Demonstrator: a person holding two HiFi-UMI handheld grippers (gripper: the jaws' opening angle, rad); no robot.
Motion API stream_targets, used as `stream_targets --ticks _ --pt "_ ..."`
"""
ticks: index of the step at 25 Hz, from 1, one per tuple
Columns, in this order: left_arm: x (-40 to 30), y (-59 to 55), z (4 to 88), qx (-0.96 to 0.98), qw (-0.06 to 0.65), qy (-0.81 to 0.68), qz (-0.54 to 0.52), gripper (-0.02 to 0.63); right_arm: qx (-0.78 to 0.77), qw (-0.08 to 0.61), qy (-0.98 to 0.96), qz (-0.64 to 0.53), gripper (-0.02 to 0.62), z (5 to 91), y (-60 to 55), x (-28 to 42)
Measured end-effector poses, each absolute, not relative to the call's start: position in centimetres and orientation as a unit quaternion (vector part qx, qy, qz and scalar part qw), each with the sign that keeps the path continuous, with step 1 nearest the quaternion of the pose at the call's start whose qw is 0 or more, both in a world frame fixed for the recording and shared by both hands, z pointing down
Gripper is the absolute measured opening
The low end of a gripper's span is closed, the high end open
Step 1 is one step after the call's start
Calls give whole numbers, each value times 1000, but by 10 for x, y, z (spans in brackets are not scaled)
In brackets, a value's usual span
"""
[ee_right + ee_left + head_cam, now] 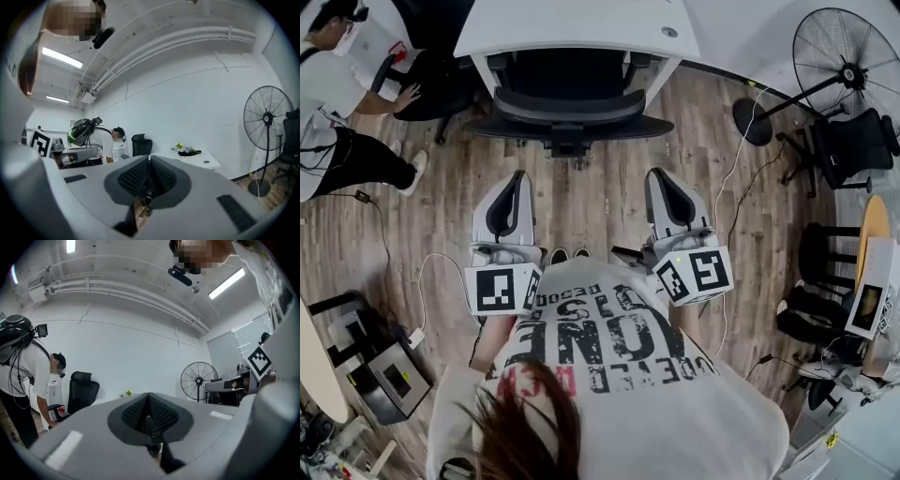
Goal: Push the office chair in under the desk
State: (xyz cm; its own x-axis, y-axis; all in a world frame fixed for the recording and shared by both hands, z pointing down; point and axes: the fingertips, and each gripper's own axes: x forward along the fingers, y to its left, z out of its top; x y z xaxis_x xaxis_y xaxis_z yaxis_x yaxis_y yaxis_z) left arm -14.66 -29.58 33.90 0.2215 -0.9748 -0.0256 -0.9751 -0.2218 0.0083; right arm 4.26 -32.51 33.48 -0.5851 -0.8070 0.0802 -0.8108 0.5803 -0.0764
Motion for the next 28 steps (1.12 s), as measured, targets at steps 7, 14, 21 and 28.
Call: stream_targets --ticks 7,14,21,28 --pt "-143 -292 338 -782 9 623 11 12 445 25 -894 46 25 335 -323 37" --pt "-144 -299 326 -785 26 618 12 12 441 23 -896 39 25 330 -327 31" --pt "-137 -306 311 -791 41 609 29 12 434 25 -900 34 25 331 -333 24" --pt "-137 -306 319 -791 31 610 37 12 434 38 -899 38 25 342 -333 22"
